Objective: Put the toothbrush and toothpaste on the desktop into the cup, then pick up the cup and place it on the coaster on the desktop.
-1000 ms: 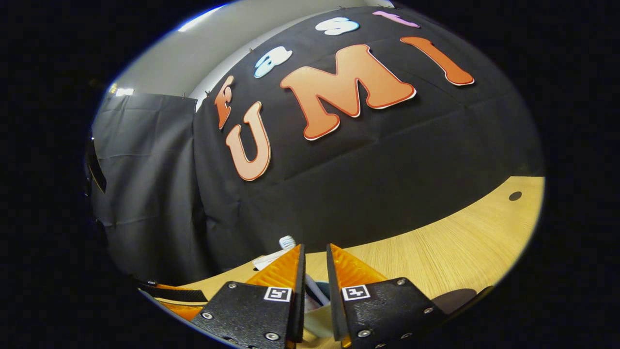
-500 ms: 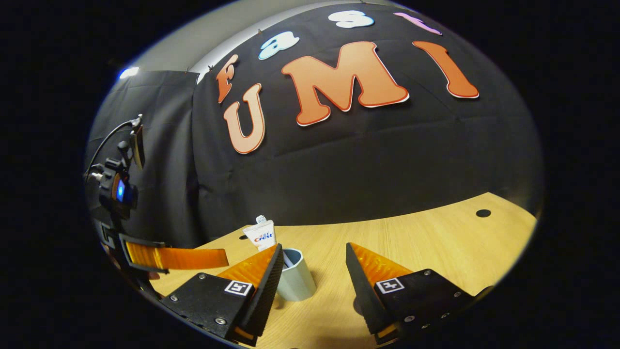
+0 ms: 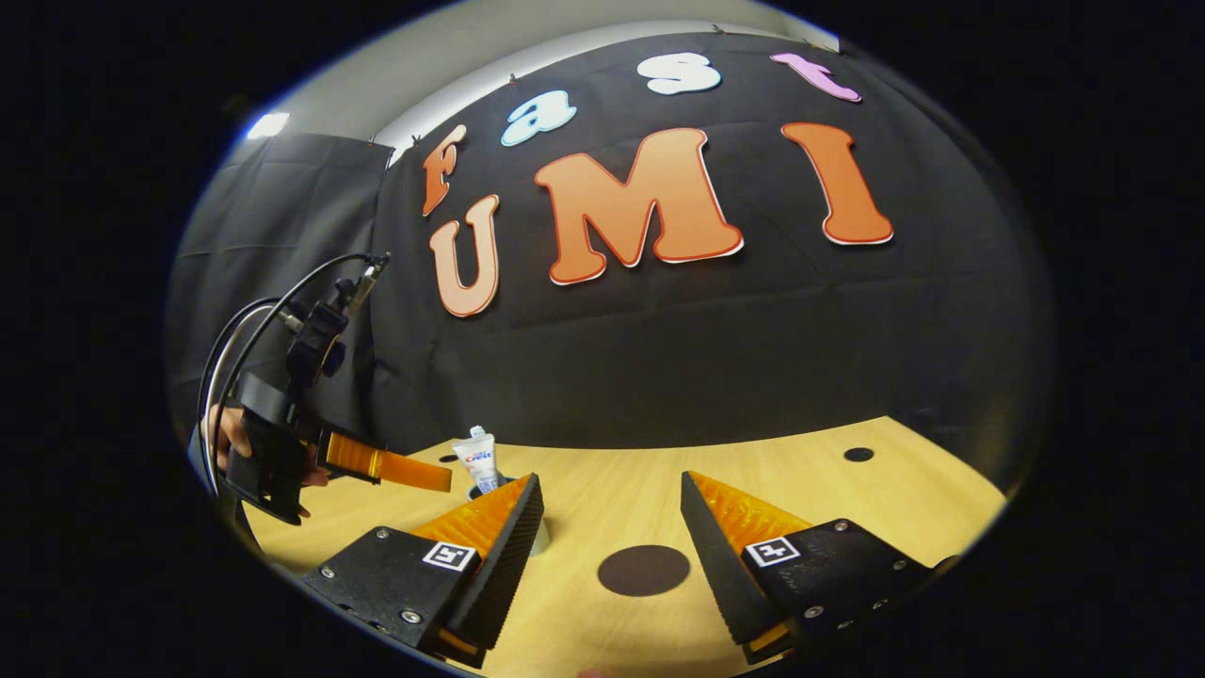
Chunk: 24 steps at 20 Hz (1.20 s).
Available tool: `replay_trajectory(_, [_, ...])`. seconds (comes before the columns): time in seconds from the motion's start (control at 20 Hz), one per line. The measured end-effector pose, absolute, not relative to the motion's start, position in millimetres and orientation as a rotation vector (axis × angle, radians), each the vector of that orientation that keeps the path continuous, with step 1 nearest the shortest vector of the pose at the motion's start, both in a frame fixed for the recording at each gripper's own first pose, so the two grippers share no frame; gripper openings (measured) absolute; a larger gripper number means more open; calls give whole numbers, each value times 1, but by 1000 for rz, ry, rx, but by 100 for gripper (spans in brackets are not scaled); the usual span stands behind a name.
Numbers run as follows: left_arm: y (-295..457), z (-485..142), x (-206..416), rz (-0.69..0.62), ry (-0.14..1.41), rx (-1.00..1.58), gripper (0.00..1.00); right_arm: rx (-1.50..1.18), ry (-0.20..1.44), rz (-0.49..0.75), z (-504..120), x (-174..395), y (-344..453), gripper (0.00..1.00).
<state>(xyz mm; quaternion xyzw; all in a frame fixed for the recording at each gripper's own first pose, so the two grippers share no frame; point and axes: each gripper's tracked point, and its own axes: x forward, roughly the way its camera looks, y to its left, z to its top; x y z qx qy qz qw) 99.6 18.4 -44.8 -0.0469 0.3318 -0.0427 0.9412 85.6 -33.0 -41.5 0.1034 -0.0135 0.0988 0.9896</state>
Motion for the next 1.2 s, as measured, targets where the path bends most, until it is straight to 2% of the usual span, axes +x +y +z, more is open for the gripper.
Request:
replay_trajectory(0.2, [-1, -62, 102, -145, 804, -59, 100, 190, -29, 156, -41, 57, -70, 89])
replay_trajectory(0.65, [-7, -82, 108, -134, 1017, 65, 100, 136, -29, 83, -46, -5, -123, 92])
replay_trajectory(0.8, [-4, -77, 111, -92, 1067, 130, 99, 146, -26, 67, -52, -14, -131, 92])
replay_trajectory(0.85, [-3, -75, 113, -75, 1083, 142, 97, 146, -22, 61, -56, -17, -133, 92])
replay_trajectory(0.9, [-4, -75, 115, -67, 1095, 148, 88, 145, -16, 54, -58, -17, -135, 92])
replay_trajectory(0.95, [-8, -75, 116, -68, 1114, 145, 84, 147, -12, 50, -61, -18, -136, 93])
replay_trajectory(1.2, [-7, -97, 116, -56, 1165, 135, 80, 173, -3, 50, -68, -16, -134, 93])
